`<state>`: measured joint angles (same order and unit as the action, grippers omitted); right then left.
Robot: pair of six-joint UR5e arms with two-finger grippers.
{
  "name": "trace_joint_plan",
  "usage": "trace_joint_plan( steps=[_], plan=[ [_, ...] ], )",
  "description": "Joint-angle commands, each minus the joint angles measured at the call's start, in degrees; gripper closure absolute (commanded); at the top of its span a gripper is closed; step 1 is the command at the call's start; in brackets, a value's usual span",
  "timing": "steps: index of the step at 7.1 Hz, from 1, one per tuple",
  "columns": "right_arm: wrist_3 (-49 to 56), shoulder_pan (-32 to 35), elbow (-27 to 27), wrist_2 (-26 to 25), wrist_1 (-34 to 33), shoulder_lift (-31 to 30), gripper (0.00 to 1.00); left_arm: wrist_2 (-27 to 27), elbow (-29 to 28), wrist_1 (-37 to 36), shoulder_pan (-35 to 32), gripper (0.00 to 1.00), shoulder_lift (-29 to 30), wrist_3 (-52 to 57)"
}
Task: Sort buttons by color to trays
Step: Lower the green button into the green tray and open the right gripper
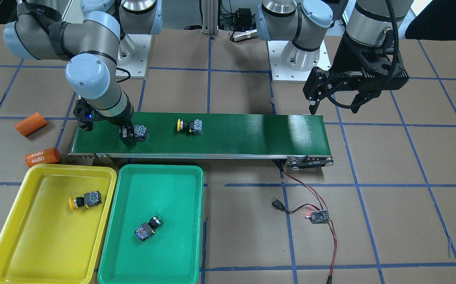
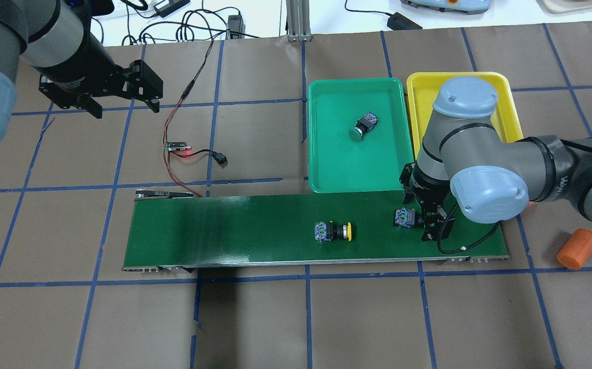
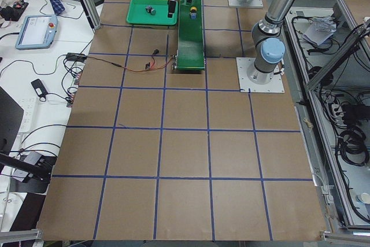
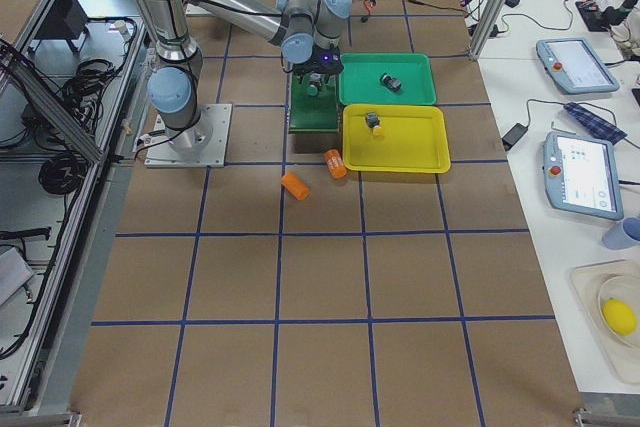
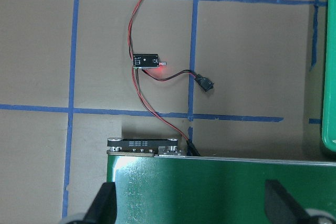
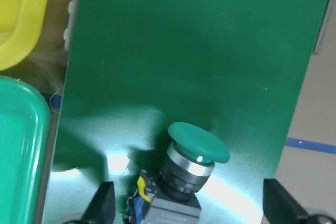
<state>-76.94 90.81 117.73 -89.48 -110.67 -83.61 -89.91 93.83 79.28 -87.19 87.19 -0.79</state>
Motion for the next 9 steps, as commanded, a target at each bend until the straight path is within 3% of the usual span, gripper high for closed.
trace_joint_plan(
  steps=[1,2,3,6,9],
  plan=[
    [0.74,-0.20,0.48,-0.61,-0.34,1.07,0.31,0.00,0.03,0.00,0.00,0.00,0.00,0.00],
    [0.74,-0.28,0.40,-0.35,-1.38,1.08,0.95,0.00,0.03,0.00,0.00,0.00,0.00,0.00],
    [0.74,-0.28,0.31,-0.52,-3.22,1.08,1.00,0.00,-0.05,0.00,0.00,0.00,0.00,0.00],
    [0.74,-0.20,-5.02,-0.61,-5.35,1.16,1.00,0.00,-0.06,0.00,0.00,0.00,0.00,0.00],
    [-0.14,0.77,-14.52,5.34,-11.57,12.11,1.00,0.00,0.03,0.00,0.00,0.00,0.00,0.00]
  ],
)
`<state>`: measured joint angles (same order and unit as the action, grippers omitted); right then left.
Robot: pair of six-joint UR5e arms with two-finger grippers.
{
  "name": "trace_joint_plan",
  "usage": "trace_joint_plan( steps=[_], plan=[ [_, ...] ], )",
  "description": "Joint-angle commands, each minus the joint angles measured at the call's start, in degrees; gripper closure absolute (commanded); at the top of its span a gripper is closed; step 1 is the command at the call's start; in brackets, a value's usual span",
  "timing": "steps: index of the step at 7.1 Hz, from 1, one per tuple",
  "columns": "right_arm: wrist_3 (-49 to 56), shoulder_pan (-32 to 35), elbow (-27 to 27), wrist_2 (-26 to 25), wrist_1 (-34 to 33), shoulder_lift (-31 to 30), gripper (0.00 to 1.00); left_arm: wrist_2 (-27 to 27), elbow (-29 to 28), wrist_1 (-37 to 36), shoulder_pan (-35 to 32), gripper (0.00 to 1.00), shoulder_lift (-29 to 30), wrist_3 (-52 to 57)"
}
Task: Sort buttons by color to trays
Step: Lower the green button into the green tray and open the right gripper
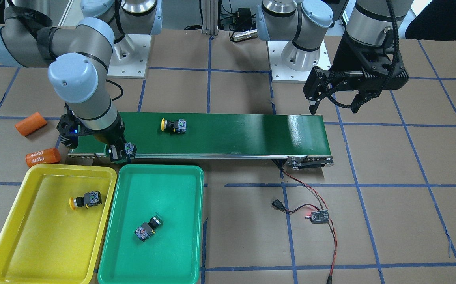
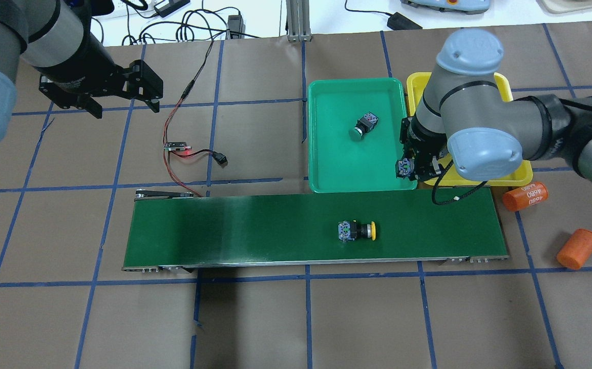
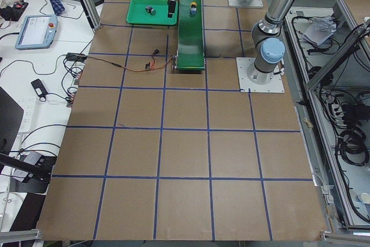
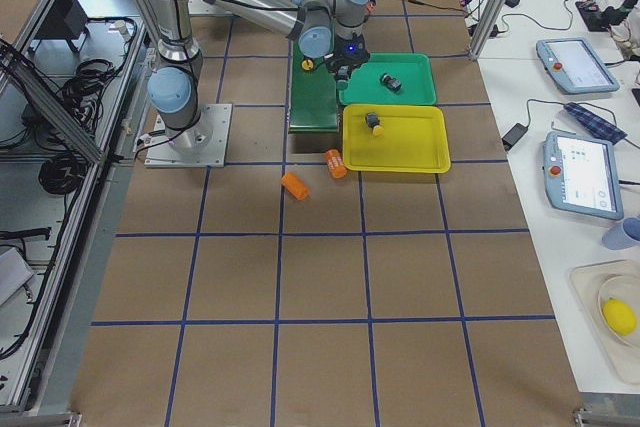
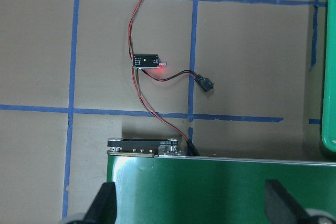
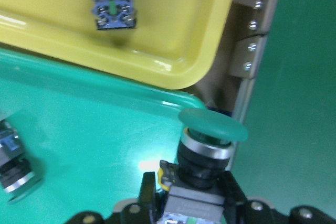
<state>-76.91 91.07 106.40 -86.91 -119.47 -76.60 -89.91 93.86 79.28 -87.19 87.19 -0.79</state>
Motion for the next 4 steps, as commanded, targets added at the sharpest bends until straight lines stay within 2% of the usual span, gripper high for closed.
trace_joint_plan(
  steps=[1,2,3,4],
  plan=[
    [-0.34,2.60,-3.57,5.41,-8.44,8.89,1.00,0.00,-0.08,0.00,0.00,0.00,0.00,0.00],
    [-0.43,4.10,-3.57,6.13,-12.67,11.36,1.00,0.00,-0.08,0.00,0.00,0.00,0.00,0.00],
    [-0.35,3.76,-3.66,6.14,-13.50,11.82,0.01,-0.09,-0.08,0.00,0.00,0.00,-0.09,0.00],
    [-0.17,3.76,-3.66,5.44,-13.42,11.22,0.00,0.00,-0.08,0.00,0.00,0.00,0.00,0.00]
  ],
)
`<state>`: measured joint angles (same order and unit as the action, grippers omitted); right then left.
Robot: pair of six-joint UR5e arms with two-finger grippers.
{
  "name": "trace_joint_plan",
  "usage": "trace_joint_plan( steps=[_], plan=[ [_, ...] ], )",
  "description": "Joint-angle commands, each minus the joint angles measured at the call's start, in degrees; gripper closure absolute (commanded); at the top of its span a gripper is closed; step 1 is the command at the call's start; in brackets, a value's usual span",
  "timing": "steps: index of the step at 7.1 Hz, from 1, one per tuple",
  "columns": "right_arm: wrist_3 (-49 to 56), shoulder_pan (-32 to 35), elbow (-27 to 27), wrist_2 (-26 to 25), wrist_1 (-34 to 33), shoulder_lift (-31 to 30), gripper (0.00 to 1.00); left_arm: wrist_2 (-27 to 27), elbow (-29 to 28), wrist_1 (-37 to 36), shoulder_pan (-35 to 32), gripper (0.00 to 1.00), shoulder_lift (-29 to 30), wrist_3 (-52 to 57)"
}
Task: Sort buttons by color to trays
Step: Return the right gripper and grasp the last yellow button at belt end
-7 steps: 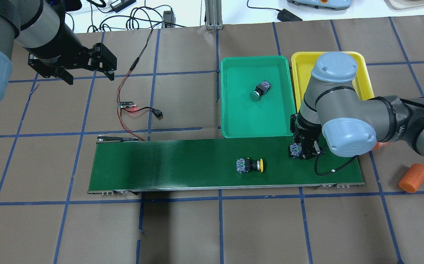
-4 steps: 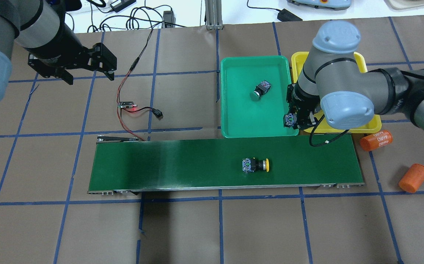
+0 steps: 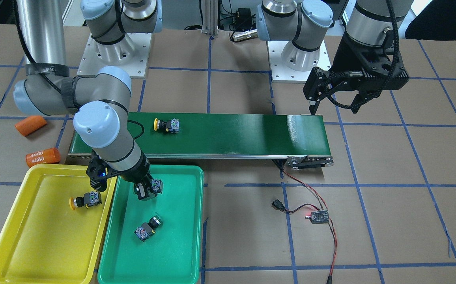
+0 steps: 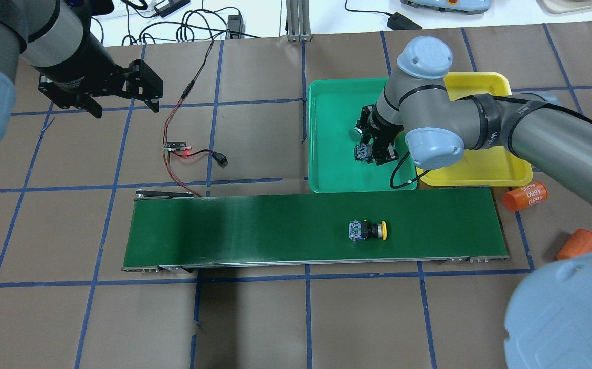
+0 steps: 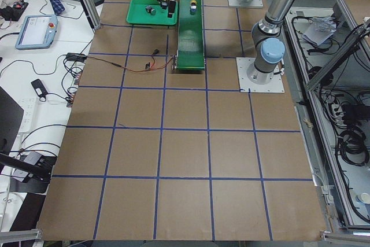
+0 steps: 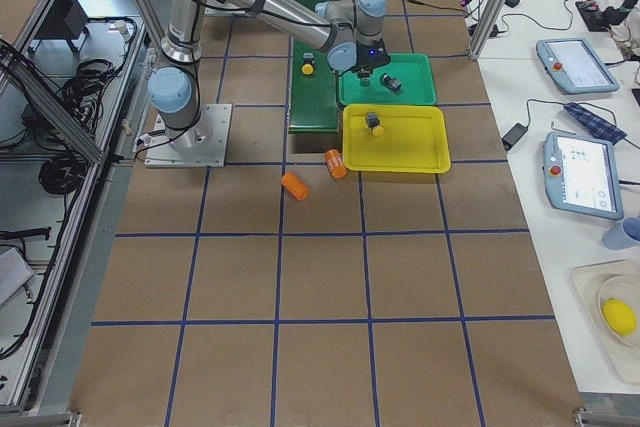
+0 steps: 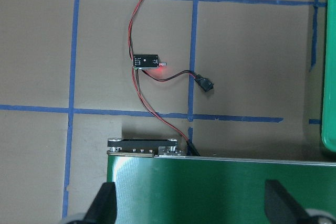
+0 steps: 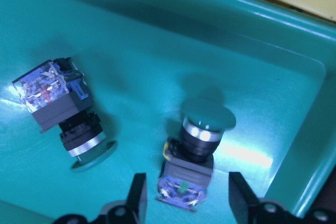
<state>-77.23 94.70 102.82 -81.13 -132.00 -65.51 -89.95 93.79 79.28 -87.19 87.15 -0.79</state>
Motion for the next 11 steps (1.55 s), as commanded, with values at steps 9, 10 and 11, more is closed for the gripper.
trace_joint_plan(
  steps=[9,10,11],
  plan=[
    [-8.11,-0.13,11.00,-6.84,21.19,-18.00,0.00,0.30,-0.09,-0.09,-0.09,0.00,0.21,-0.53],
    [-8.20,-0.13,11.00,-6.85,18.82,-17.29,0.00,0.30,-0.09,-0.09,-0.09,0.00,0.21,-0.44],
    [-8.20,-0.22,11.26,-7.02,18.89,-16.77,0.00,0.30,-0.09,-0.09,0.00,0.00,0.21,-0.44]
  ],
)
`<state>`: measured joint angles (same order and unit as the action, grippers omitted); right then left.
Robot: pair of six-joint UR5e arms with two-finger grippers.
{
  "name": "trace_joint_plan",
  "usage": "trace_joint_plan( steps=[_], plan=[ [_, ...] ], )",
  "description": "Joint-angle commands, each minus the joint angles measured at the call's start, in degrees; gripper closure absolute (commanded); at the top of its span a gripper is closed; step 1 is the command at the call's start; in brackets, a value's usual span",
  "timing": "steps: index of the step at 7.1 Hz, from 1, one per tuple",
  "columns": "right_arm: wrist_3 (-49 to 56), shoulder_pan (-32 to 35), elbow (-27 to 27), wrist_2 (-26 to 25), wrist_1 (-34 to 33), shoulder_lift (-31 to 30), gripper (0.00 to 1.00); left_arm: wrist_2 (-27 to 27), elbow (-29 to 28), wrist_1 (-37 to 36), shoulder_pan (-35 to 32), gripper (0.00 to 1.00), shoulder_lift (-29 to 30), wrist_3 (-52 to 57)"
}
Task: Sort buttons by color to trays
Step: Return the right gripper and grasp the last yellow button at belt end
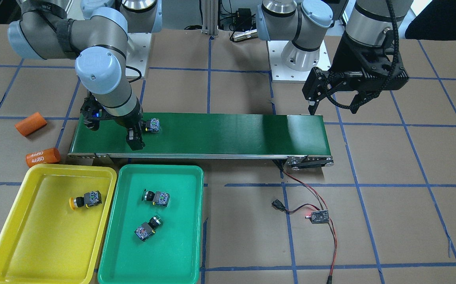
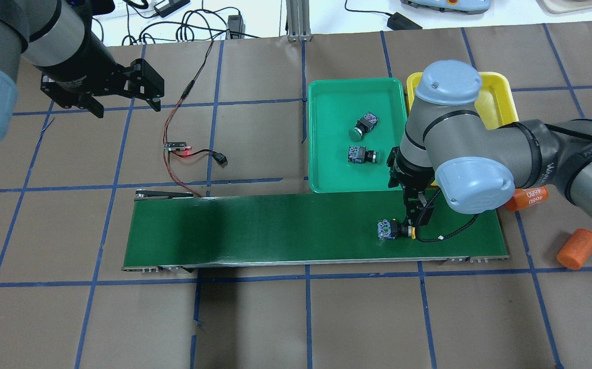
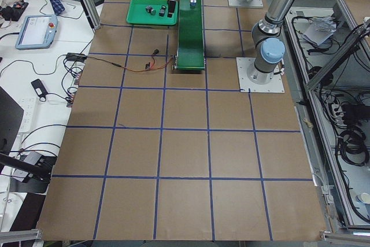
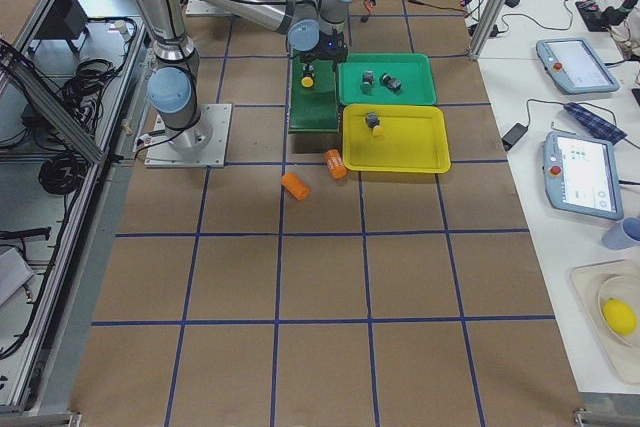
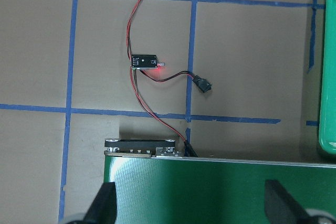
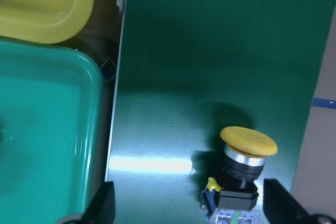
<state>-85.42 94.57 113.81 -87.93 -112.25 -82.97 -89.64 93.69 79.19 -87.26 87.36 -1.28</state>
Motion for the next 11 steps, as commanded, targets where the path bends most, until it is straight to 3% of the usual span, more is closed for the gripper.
trace_joint_plan(
  steps=[1,7,8,9,10,11],
  plan=[
    [-0.01,-0.09,1.32,-0.14,-0.78,0.79,0.00,-0.01,0.00,0.00,0.07,0.00,0.00,0.05],
    [4.38,-1.40,5.10,-2.34,-0.34,0.35,0.05,-0.01,0.00,0.00,0.07,0.00,0.00,0.05],
    [6.82,-1.67,5.28,-3.99,-0.34,0.26,0.31,-0.10,0.00,0.00,0.07,0.00,-0.09,0.14],
    [10.33,-1.67,5.28,-5.49,-0.16,0.26,0.79,-0.10,0.00,0.00,0.07,0.00,-0.09,0.14],
    [10.80,-1.85,5.20,-5.59,-0.86,0.17,1.00,-0.10,0.09,0.00,0.07,0.00,-0.09,0.22],
    [11.15,-1.50,4.93,-5.94,-0.95,-0.17,1.00,-0.10,0.09,0.00,0.07,0.00,-0.09,0.22]
  ],
)
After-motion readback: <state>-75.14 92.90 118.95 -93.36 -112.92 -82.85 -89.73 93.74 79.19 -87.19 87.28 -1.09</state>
